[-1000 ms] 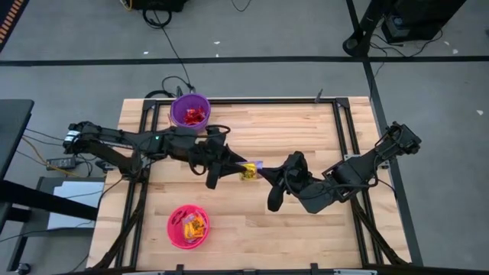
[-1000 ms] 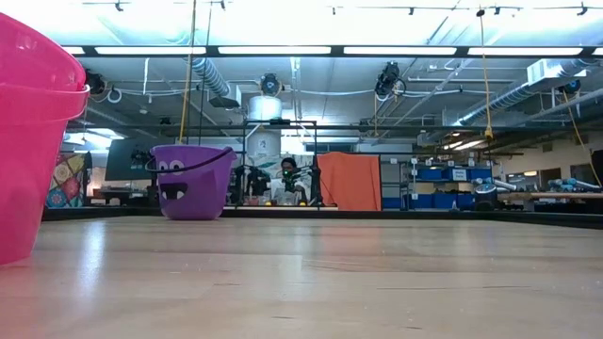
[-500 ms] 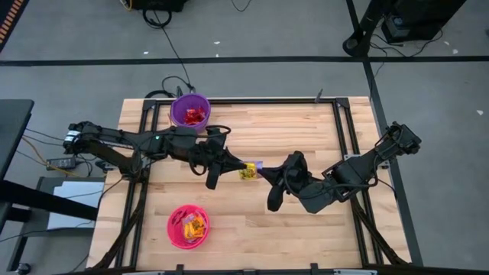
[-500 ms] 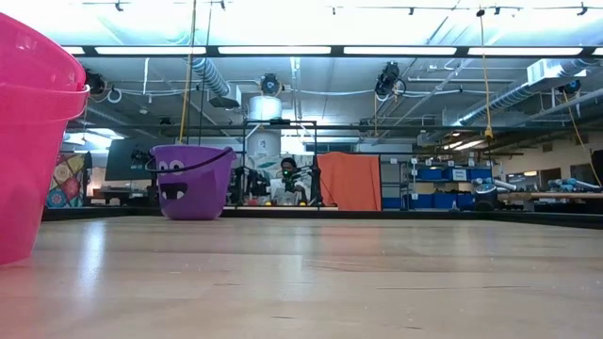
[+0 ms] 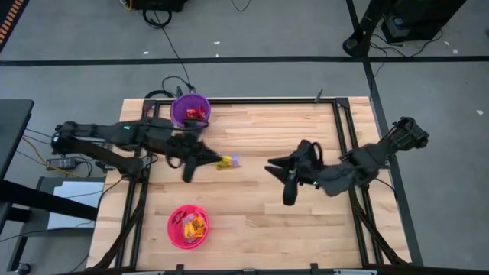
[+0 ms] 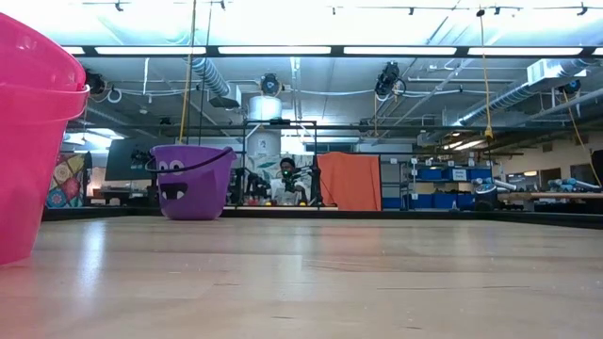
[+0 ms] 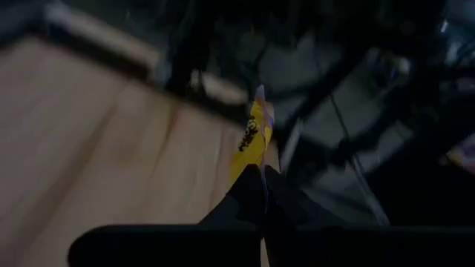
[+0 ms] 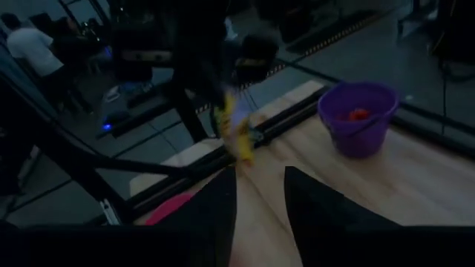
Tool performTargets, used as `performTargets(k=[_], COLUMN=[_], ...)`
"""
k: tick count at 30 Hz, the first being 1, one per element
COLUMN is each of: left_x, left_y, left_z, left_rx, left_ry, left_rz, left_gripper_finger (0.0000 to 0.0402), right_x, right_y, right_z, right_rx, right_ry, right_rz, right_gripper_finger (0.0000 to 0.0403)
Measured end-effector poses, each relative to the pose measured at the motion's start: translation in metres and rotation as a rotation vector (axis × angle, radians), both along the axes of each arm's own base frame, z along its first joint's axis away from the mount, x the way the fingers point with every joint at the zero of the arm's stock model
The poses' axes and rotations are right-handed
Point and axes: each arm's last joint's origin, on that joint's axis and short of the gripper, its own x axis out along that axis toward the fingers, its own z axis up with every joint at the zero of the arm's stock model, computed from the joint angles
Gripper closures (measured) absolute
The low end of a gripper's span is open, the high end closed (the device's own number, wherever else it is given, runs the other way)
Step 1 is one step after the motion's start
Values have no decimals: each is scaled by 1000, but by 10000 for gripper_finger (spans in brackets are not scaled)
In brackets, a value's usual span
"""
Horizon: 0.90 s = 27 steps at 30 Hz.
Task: Sort candy by brand, put in halloween buckets
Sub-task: Put the yellow candy into the pink bucket
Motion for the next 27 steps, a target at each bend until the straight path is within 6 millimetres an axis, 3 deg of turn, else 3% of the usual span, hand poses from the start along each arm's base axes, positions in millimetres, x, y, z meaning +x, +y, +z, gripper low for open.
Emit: performTargets(k=[7, 12, 17, 27], left_x=[-58, -78, -74, -41], left_y=[-11, -27, -51, -90], left_z=[-13, -25, -35, -62], left_rx=[-156, -233, -233, -188], left_ry=[361, 578, 698, 832], left_rz=[-105, -178, -275, -453], left_gripper_finger=[401, 401, 401, 401], right_x=[-13, -11, -5, 1], right_y=[-20, -33, -46, -64], right_z=[14, 15, 12, 10], right_rx=[-45, -61, -36, -40], right_ry=[-13, 13, 49, 82], right_rz=[-19, -26, 5, 42], right_gripper_finger=[274, 275, 276, 276])
